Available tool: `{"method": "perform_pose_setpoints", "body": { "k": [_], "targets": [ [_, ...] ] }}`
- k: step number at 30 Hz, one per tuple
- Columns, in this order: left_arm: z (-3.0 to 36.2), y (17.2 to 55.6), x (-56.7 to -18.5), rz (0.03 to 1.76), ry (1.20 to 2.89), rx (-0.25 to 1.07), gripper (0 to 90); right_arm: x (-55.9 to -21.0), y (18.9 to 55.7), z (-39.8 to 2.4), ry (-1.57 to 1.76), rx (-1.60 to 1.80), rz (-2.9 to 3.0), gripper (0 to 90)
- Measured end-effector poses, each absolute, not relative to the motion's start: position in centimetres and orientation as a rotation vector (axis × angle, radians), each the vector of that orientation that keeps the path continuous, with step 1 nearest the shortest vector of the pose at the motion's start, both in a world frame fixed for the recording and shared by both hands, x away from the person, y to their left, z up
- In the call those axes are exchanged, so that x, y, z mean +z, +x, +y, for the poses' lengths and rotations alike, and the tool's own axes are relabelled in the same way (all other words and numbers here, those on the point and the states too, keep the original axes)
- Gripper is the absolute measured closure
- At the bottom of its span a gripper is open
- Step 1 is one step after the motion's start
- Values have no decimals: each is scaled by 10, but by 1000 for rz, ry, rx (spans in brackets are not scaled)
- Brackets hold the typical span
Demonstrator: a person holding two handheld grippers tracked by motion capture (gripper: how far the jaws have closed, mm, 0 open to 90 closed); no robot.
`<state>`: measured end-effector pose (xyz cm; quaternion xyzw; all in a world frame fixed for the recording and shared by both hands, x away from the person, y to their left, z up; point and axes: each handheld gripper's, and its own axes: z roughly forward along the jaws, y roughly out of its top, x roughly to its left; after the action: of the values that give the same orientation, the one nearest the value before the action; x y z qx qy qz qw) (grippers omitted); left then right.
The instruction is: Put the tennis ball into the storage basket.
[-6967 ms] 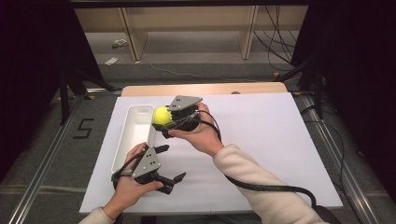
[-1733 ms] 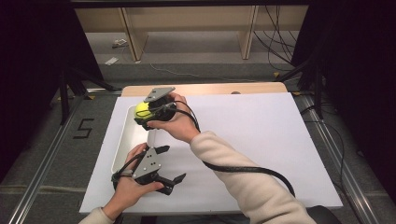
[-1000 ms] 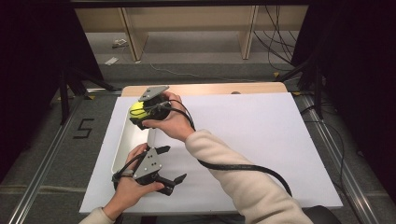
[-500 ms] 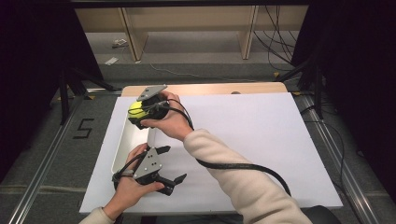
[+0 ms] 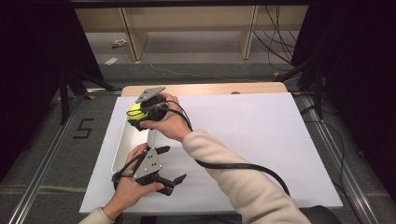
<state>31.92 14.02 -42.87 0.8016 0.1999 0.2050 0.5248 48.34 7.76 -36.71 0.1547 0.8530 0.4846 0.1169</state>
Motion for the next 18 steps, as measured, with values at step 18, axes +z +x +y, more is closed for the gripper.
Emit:
{"method": "perform_pose_setpoints", "body": {
  "k": [18],
  "targets": [
    [140,319,-428,475,1917,494,0,-373,486,87,436,1401,2528,268]
  ]
}}
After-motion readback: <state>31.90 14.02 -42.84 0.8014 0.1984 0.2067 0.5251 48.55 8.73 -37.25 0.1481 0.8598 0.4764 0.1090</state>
